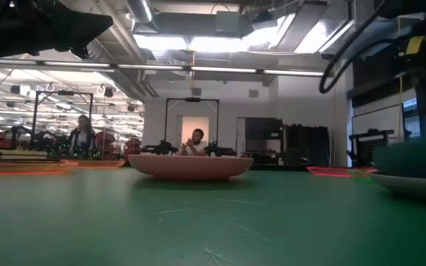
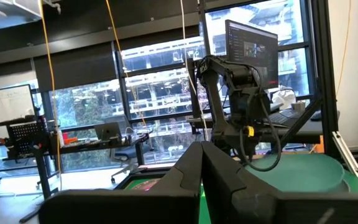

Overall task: Stack plastic plates
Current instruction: Stack the blue plate on top of the gray plate

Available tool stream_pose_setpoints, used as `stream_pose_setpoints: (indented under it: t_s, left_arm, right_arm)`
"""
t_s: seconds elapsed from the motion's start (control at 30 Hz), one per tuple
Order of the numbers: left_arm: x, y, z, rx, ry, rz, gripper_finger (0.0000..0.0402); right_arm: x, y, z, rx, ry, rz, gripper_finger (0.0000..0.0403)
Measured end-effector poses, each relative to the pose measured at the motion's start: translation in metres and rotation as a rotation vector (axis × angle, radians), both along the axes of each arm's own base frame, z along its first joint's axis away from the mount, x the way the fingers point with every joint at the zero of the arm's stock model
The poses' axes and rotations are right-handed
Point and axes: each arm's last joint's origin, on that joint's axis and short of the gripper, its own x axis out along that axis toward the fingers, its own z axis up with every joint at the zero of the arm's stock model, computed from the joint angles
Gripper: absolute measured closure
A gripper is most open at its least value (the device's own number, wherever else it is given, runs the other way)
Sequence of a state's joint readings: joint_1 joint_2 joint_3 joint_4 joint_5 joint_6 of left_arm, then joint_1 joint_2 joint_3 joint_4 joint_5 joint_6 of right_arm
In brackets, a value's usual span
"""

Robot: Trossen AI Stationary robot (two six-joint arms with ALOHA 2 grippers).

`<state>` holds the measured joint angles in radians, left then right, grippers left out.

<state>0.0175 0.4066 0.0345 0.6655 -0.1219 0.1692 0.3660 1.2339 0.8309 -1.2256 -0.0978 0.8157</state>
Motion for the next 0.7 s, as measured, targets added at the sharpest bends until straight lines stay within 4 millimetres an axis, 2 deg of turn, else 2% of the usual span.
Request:
stream_pose_setpoints:
  t_s: [0.13, 0.23, 0.37, 0.7]
  left_arm:
    - [0.000, 0.000, 0.000, 0.000, 0.000, 0.000, 0.0398]
    - [0.000, 0.000, 0.000, 0.000, 0.001, 0.000, 0.0398]
    - [0.000, 0.000, 0.000, 0.000, 0.000, 0.000, 0.0398]
    - [0.000, 0.000, 0.000, 0.000, 0.000, 0.000, 0.0398]
  right_arm:
    - [0.005, 0.002, 0.003, 0.030, -0.037, -0.030, 0.0274]
    - [0.017, 0.009, -0.001, 0.055, -0.195, -0.008, 0.0268]
    - [0.027, 0.025, -0.012, 0.130, -0.372, 0.117, 0.0268]
    - [0.023, 0.041, -0.065, 0.108, -0.327, 0.205, 0.0267]
